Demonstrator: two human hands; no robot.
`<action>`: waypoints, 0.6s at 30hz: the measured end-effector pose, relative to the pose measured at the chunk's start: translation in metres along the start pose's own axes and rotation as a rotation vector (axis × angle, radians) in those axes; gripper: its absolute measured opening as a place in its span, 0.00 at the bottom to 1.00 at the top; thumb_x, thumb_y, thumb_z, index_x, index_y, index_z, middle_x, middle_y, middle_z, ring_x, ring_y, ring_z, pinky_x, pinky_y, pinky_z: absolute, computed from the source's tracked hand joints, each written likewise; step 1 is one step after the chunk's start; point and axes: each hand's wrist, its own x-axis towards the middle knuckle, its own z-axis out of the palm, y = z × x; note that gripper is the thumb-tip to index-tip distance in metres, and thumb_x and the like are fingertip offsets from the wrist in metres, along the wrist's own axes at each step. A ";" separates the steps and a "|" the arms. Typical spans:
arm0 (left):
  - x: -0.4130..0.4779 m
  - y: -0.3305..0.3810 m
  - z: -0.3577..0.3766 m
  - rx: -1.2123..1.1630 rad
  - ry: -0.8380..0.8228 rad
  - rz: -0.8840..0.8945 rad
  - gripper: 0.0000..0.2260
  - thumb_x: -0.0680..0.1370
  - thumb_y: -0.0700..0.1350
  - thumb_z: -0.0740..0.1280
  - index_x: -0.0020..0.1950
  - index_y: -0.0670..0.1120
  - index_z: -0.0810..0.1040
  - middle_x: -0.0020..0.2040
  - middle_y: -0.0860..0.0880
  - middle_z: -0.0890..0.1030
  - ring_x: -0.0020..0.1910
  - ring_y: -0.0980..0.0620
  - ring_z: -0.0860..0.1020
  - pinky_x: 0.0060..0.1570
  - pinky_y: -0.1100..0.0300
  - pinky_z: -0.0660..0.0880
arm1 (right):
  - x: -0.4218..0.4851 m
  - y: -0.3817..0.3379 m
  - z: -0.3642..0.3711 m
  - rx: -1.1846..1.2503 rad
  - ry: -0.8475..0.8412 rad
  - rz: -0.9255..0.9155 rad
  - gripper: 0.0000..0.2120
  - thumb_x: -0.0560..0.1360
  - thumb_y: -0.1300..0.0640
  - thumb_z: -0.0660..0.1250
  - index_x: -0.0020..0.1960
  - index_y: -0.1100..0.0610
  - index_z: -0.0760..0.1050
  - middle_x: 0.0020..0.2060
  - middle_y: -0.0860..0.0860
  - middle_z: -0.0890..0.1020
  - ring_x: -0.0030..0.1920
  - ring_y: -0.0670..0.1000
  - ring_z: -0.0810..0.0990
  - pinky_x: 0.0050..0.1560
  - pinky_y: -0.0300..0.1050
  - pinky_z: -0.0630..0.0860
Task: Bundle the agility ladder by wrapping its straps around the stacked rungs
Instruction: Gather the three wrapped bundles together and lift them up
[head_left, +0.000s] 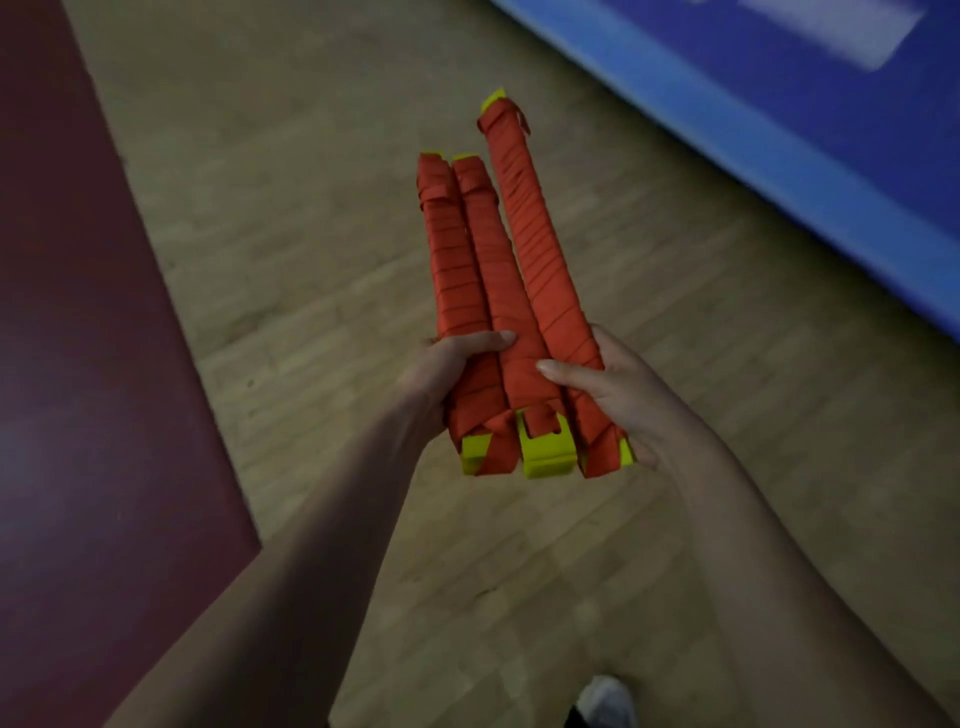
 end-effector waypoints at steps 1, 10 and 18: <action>-0.015 0.029 0.025 0.016 -0.031 0.027 0.18 0.68 0.38 0.75 0.58 0.41 0.81 0.49 0.42 0.85 0.45 0.45 0.85 0.41 0.49 0.82 | -0.011 -0.039 -0.013 0.000 0.022 -0.025 0.19 0.73 0.67 0.69 0.63 0.58 0.74 0.49 0.51 0.85 0.47 0.46 0.84 0.44 0.38 0.80; -0.158 0.231 0.275 0.114 -0.358 0.246 0.15 0.70 0.37 0.74 0.56 0.40 0.81 0.45 0.41 0.85 0.36 0.47 0.85 0.31 0.54 0.80 | -0.131 -0.327 -0.150 0.007 0.225 -0.304 0.20 0.73 0.65 0.70 0.64 0.59 0.74 0.55 0.56 0.83 0.52 0.53 0.83 0.52 0.46 0.81; -0.273 0.324 0.468 0.194 -0.594 0.444 0.19 0.67 0.37 0.76 0.58 0.38 0.81 0.49 0.39 0.84 0.43 0.43 0.85 0.34 0.51 0.81 | -0.254 -0.489 -0.260 -0.028 0.414 -0.530 0.13 0.74 0.67 0.67 0.58 0.62 0.77 0.49 0.56 0.85 0.42 0.51 0.85 0.47 0.45 0.82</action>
